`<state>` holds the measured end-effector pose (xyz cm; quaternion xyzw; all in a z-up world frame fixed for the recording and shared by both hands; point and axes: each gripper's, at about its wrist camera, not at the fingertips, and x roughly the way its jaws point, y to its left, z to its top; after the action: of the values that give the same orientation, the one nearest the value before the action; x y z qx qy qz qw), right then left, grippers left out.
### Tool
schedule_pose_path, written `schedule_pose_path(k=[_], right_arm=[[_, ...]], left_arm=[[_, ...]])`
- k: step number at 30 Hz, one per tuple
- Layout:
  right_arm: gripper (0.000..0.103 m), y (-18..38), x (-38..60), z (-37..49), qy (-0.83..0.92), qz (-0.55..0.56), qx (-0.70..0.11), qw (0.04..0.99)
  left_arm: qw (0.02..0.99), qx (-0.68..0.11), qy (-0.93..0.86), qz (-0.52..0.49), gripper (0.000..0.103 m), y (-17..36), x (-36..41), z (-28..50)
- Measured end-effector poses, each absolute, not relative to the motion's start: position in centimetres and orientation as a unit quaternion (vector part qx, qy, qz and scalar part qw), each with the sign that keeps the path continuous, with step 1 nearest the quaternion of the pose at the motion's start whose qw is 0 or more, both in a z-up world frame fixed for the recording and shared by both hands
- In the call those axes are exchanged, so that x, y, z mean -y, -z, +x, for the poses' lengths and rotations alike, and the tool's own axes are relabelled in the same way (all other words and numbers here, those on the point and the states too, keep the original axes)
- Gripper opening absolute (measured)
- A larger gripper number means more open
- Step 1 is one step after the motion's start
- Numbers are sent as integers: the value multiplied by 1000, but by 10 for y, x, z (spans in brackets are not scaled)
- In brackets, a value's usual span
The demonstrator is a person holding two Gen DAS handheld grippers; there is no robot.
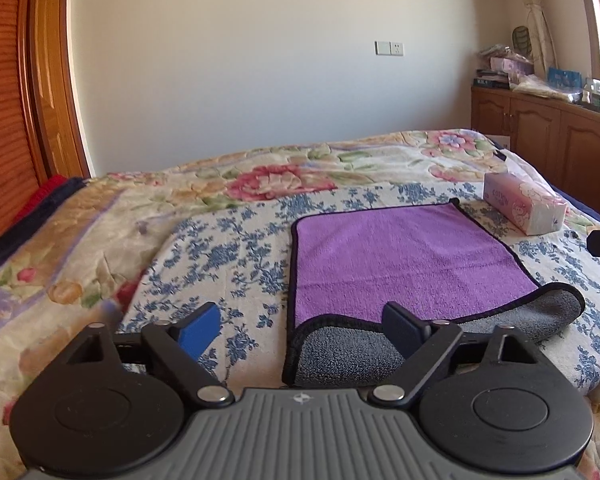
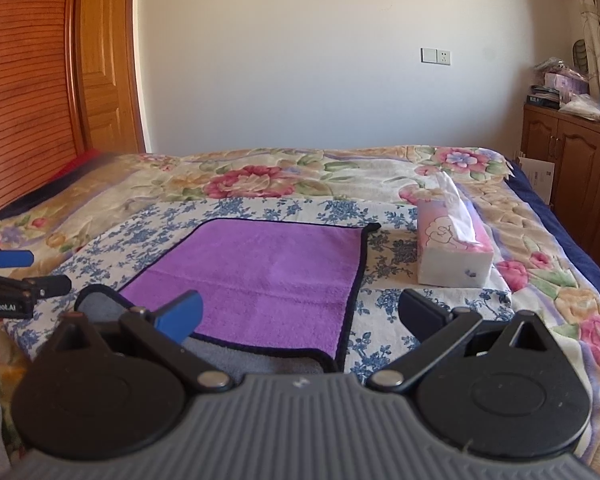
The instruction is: Fold towel
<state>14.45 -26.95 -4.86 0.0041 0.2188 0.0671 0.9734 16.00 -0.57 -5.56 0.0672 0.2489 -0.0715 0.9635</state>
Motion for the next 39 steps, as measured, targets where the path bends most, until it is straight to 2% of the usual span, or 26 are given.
schedule_pose_path(k=[3,21,28,33,39], right_arm=[[103,52,272,150,-65,6,-224,972],[103,71,276,173,-78,13,-283,956],[103,76,277,176,-83,17,-305,949],[103,77,278,178,-84,23,-316,945],[103,80,279,181,-86,30,-332,939]], left_arm=[[959,-263,77,65,72,61,7,169],[942,-323,84,46,48,85,-5,209],[935,-342,88,37,46,91,-6,213],[930,-354,98,24,30,93,-7,214],[930,-353,102,25,18,93,-6,212]])
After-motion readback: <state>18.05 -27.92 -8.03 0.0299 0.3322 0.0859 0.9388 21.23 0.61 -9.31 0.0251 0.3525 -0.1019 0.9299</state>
